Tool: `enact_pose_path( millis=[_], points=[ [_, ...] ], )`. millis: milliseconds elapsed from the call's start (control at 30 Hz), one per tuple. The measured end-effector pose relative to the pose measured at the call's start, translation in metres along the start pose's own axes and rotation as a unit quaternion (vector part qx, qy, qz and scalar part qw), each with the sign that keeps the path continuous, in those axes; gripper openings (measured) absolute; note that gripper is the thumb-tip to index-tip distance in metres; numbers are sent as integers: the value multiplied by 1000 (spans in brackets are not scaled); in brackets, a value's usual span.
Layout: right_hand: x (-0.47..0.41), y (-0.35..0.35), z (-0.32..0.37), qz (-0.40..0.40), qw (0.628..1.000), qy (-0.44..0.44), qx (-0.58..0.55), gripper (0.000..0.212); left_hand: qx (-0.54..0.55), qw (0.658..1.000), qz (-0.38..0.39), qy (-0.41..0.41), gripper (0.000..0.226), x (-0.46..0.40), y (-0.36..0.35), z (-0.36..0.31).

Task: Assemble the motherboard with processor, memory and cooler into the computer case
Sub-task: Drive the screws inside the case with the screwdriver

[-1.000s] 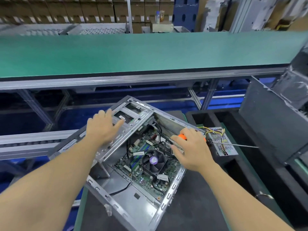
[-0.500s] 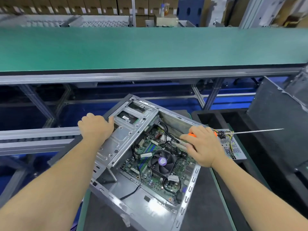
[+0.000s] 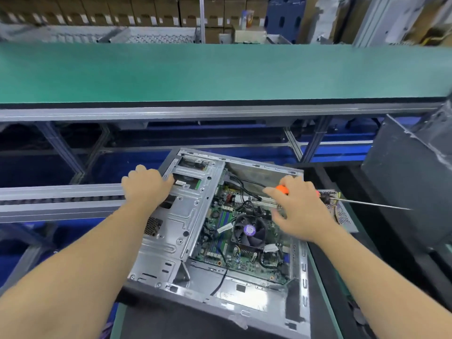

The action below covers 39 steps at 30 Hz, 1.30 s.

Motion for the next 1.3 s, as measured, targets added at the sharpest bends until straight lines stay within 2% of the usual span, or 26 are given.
enact_pose_path(
  millis=[100,267,467,767,900,967,1067,1167,1300],
  points=[
    [19,2,35,-20,999,-3,-26,46,35,999,19,12,70,-8,-11,1],
    [37,-3,51,-36,997,-26,-65,44,131,991,35,-3,63,-5,-12,1],
    [28,-10,38,-57,995,-44,-75,40,142,989,34,2,59,3,-7,2],
    [-3,-29,10,-34,997,-60,-33,79,166,984,22,52,51,20,-6,22],
    [-17,-35,-3,-11,999,-42,-32,86,201,976,28,80,34,35,-3,37],
    [-23,-36,-11,7,999,-33,-20,85,171,982,36,76,30,41,2,45],
    [-32,-37,-24,34,999,-20,-6,83,79,993,40,72,38,49,8,53],
    [-36,-34,-29,51,999,4,16,76,18,999,-29,42,45,60,14,52],
    [-26,-21,-14,28,999,15,7,63,56,986,-143,-70,41,56,22,27]
  ],
)
Point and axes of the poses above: each hand's wrist, its own x-axis away from the middle knuckle, its own y-axis out of the back of the hand, z = x × y, the point moved 2 cm from there along -x, towards the middle knuckle, and after that the axes turned 12 degrees about y, right-handed, at the moved point
